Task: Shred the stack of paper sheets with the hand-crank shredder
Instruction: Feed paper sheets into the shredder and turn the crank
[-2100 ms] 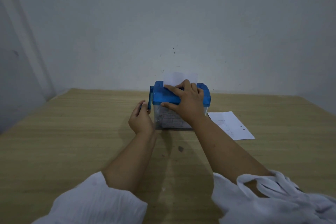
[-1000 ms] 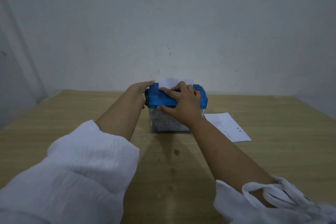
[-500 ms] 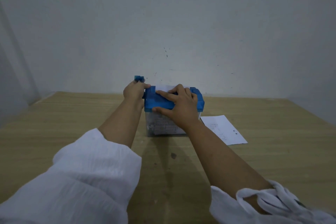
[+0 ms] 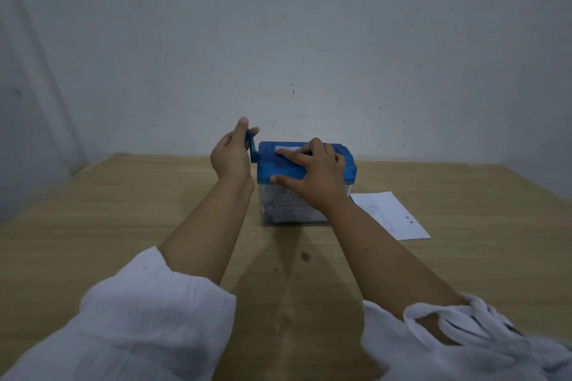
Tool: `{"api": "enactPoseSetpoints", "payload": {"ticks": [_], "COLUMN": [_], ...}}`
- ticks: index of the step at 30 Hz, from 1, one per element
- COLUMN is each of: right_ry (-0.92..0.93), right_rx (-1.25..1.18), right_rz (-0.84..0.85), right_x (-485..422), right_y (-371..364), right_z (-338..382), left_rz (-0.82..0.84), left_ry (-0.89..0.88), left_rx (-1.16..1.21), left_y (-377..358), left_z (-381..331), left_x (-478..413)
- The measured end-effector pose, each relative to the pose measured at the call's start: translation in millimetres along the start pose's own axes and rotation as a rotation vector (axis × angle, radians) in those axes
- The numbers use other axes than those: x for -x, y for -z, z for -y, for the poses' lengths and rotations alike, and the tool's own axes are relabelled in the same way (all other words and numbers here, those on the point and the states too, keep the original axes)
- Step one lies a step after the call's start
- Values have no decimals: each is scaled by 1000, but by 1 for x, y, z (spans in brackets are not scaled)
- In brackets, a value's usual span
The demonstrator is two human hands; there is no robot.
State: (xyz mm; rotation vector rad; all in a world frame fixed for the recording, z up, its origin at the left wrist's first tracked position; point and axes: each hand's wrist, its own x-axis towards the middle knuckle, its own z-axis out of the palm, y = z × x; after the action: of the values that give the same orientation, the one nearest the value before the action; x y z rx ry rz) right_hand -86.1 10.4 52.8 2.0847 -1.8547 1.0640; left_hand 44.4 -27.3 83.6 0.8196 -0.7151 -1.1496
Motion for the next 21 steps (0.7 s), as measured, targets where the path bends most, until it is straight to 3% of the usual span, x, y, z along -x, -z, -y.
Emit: {"api": "enactPoseSetpoints", "payload": {"ticks": [5,9,15,21], "right_ry": [1,4,16,16], "right_rx": [6,1,13,48], "right_rz": [-9,-22,-18,-27], "right_x": [0,0,2,1], "right_y": [0,-1,-2,-3], "right_z": [0,-1,1,0], "left_rz": [-106,-174,-243,-153], "left_ry": [-90,-66,226,383], "left_rx": [26,44,-105,-165], "left_y": [13,25,56,54], "left_z": [21,34,60,57], "left_x": [26,39,40,16]}}
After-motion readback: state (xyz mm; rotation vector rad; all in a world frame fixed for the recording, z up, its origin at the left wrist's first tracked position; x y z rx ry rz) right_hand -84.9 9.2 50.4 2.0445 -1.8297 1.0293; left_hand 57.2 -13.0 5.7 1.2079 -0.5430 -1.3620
